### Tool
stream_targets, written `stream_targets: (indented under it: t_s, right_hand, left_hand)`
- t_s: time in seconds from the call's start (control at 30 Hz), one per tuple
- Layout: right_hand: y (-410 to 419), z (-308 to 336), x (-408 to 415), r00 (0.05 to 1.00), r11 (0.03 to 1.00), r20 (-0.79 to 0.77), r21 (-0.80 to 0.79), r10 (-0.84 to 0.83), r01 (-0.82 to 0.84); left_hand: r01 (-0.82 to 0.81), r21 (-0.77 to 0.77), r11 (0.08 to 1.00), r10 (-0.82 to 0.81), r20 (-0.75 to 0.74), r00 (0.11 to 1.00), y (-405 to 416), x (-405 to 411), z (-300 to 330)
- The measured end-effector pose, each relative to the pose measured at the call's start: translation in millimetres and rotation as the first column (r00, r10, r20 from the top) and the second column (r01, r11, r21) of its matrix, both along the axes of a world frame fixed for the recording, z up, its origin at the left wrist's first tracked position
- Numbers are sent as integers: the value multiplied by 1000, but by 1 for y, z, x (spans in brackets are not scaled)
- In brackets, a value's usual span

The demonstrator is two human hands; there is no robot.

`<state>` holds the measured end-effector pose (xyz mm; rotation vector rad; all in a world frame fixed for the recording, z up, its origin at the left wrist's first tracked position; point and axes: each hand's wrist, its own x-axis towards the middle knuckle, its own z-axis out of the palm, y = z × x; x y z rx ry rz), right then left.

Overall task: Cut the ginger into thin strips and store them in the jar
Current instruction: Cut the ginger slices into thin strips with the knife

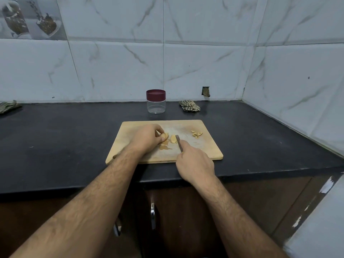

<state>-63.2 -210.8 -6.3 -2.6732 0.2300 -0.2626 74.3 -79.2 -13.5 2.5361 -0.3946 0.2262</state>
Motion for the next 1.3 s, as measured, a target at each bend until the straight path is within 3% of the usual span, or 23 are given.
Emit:
stream_targets:
  t_s: [0.37,0.6,0.73,0.87,1.0,1.13,1.3]
  right_hand:
    - [1,-1,-1,1000,1000,-4,-4,-4,4]
    - [1,1,-3,1000,1000,-8,1,3,-3]
    - [2,2,-4,1000,1000,-22,0,9,-9]
    - [1,5,-5,999,1000,-48,-8,21,-21]
    - [-1,9,-5,997,999,-70,-6,38,-39]
    - [1,11,-10,995,996,-72,-47,70,-74]
    - [3,13,-9,986,985,-82,-80,144,-150]
  left_hand:
    - [-74,-50,996,75,16,997,-2,1,6]
    - [-27,-329,944,-12,-117,993,6,-1,6]
    - [-58,-410,910,-41,-227,973,14,-7,9]
    - [-22,-278,960,-67,-308,949,15,-15,11]
    - [-3,-116,993,-21,-201,979,14,-15,9]
    - [38,-120,992,-51,-110,993,18,-18,3]
    - [94,-114,989,-105,-99,989,20,-24,-3]
